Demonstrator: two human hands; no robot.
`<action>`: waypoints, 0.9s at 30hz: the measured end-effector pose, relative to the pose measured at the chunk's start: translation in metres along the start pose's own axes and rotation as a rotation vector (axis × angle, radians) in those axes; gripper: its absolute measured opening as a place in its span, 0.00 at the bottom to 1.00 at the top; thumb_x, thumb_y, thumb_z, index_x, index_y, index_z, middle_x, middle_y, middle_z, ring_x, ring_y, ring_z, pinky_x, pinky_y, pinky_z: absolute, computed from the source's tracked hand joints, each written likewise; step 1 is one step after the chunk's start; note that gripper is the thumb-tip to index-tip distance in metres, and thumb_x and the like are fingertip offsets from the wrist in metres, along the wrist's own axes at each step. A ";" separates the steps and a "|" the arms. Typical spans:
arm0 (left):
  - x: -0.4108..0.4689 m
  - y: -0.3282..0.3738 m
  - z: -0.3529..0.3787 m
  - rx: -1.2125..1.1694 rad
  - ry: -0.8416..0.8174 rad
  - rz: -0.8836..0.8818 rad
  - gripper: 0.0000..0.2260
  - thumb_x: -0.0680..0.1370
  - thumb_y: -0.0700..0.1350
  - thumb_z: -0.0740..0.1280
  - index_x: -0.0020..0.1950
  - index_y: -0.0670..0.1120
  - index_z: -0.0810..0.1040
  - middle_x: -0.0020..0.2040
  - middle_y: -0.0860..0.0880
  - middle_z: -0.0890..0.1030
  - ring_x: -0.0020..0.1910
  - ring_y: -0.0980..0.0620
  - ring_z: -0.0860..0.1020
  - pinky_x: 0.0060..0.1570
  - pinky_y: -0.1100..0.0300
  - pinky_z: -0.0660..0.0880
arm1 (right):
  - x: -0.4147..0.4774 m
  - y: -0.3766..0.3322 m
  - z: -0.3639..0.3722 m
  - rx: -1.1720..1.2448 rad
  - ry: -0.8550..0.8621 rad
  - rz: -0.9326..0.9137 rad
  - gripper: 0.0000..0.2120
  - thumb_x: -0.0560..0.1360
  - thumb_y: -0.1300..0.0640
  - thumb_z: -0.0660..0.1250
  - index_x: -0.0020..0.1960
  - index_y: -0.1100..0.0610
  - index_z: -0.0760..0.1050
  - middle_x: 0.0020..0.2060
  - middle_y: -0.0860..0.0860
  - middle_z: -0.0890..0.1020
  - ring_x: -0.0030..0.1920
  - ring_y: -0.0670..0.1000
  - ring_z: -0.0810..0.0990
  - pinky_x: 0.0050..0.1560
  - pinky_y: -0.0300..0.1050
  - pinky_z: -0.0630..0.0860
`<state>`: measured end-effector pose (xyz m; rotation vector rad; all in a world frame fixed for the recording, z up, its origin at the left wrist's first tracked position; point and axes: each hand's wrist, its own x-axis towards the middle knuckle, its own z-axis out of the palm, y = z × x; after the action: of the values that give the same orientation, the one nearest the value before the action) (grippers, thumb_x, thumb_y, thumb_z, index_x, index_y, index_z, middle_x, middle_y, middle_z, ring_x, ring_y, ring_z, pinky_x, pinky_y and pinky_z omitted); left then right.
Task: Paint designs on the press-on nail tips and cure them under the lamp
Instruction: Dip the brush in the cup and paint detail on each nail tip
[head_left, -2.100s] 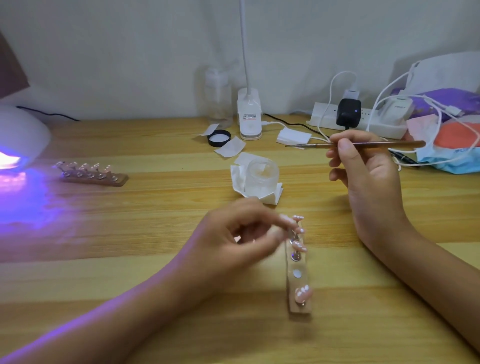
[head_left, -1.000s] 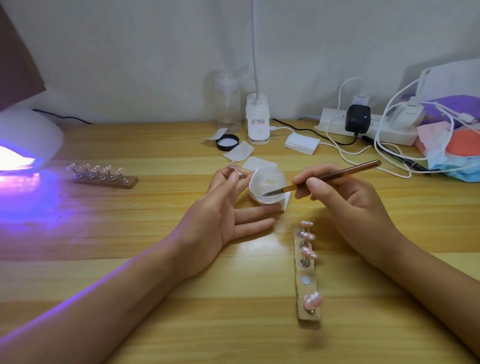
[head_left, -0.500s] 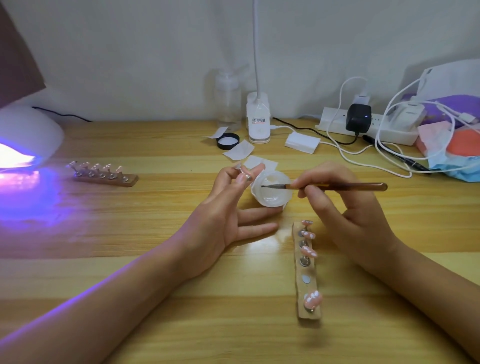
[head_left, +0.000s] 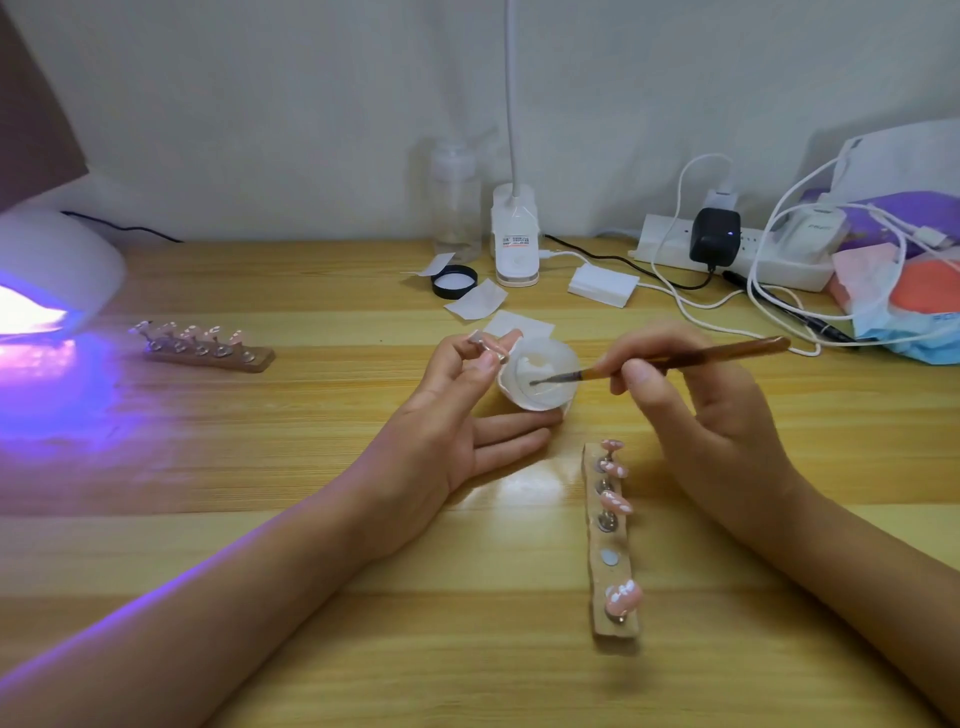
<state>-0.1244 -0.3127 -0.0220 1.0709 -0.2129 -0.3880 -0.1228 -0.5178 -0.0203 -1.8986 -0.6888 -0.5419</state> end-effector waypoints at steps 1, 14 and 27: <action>0.000 0.001 0.000 -0.023 -0.002 -0.010 0.08 0.77 0.51 0.62 0.54 0.51 0.69 0.73 0.55 0.69 0.58 0.37 0.80 0.60 0.46 0.76 | 0.001 0.000 -0.001 0.050 0.038 0.022 0.07 0.79 0.56 0.59 0.49 0.53 0.76 0.42 0.47 0.79 0.44 0.53 0.77 0.47 0.46 0.73; 0.004 0.006 -0.006 -0.111 -0.018 -0.080 0.04 0.82 0.50 0.60 0.54 0.52 0.71 0.71 0.47 0.72 0.61 0.35 0.79 0.58 0.37 0.75 | 0.010 0.013 -0.013 0.264 0.304 0.387 0.11 0.83 0.57 0.59 0.48 0.50 0.78 0.34 0.45 0.80 0.40 0.44 0.77 0.44 0.35 0.74; 0.003 -0.003 0.002 0.016 0.283 0.091 0.05 0.79 0.45 0.64 0.44 0.51 0.76 0.48 0.54 0.75 0.36 0.57 0.74 0.35 0.63 0.77 | 0.011 0.015 -0.012 0.290 0.215 0.384 0.11 0.74 0.58 0.58 0.48 0.52 0.80 0.44 0.44 0.84 0.49 0.45 0.81 0.48 0.37 0.73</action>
<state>-0.1225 -0.3166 -0.0237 1.1145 -0.0129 -0.1500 -0.1059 -0.5317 -0.0182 -1.6161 -0.2370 -0.3694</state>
